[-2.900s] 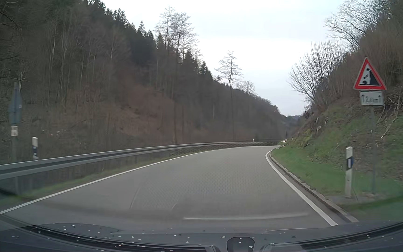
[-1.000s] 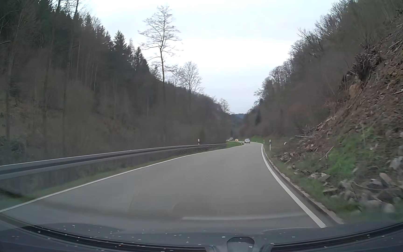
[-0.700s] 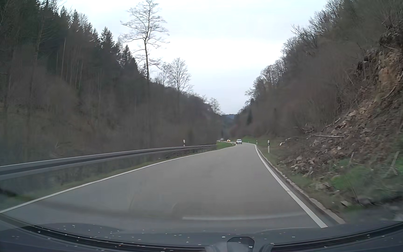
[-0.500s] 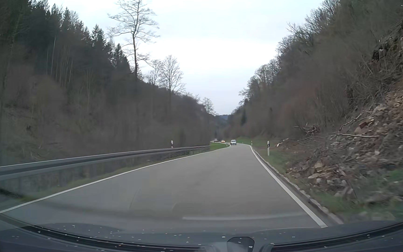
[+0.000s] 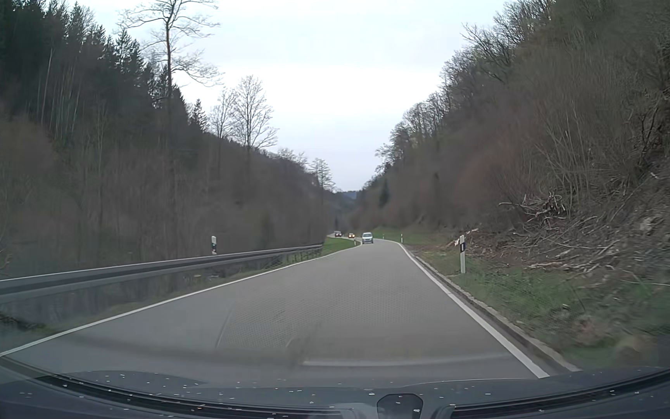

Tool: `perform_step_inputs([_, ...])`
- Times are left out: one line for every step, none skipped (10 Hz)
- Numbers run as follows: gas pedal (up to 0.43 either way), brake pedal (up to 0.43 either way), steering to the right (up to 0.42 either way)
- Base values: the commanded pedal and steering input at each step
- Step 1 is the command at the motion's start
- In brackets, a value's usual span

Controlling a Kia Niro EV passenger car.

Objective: Follow the waypoints while adhering to traffic rules and regulations

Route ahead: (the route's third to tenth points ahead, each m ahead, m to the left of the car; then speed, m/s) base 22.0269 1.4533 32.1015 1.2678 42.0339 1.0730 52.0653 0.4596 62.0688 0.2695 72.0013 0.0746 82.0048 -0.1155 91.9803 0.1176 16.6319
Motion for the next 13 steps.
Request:
perform_step_inputs([0.0, 0.0, 0.024])
perform_step_inputs([0.0, 0.0, 0.024])
perform_step_inputs([0.0, 0.0, 0.023])
perform_step_inputs([0.0, 0.0, 0.015])
perform_step_inputs([0.0, 0.0, 0.003])
perform_step_inputs([0.0, 0.0, 0.002])
perform_step_inputs([0.0, 0.0, 0.002])
perform_step_inputs([0.0, 0.0, 0.004])
perform_step_inputs([0.0, 0.0, 0.007])
perform_step_inputs([0.0, 0.0, 0.009])
perform_step_inputs([0.0, 0.0, 0.01])
perform_step_inputs([0.0, 0.0, 0.01])
perform_step_inputs([0.0, 0.0, 0.01])
